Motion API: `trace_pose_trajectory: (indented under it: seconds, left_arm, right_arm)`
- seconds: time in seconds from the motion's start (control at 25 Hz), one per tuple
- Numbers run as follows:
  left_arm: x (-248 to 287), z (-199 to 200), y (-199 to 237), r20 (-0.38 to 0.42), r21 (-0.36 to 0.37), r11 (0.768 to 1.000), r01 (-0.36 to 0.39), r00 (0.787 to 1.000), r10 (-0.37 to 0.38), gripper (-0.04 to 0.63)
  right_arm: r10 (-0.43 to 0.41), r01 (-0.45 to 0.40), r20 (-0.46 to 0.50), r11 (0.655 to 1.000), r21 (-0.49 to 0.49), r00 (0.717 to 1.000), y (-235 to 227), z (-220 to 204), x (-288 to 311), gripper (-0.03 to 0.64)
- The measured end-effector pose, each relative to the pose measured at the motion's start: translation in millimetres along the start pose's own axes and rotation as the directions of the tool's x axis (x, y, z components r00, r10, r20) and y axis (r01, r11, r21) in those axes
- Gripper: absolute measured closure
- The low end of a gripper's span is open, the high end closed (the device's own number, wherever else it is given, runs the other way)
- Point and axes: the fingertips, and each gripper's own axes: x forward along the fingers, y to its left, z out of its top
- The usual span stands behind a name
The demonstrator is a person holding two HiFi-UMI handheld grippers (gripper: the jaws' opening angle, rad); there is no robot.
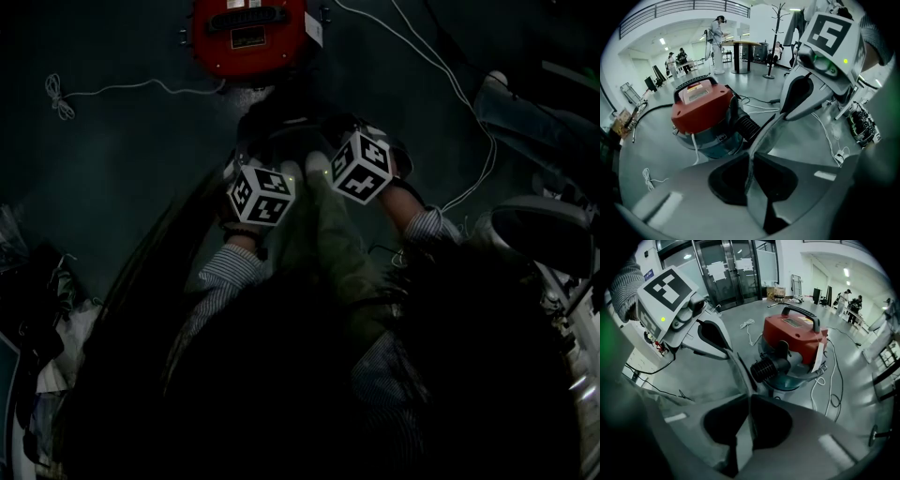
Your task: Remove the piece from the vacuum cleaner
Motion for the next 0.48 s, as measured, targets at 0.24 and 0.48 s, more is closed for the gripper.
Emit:
trace_pose_trajectory:
  seconds: [0.24,0.48]
  left_arm:
    - [-42,15,-12,0.037,-0.012,1.000,0.007,0.999,-0.007,0.563]
    - [-122,42,-30,0.075,-0.071,0.997,0.032,0.997,-0.026,0.563]
  right_arm:
    - [-0.029,0.028,0.017,0.997,0.067,0.999,14,9,-45,0.591]
    - [-0.057,0.042,0.083,0.985,0.167,0.995,40,28,-128,0.591]
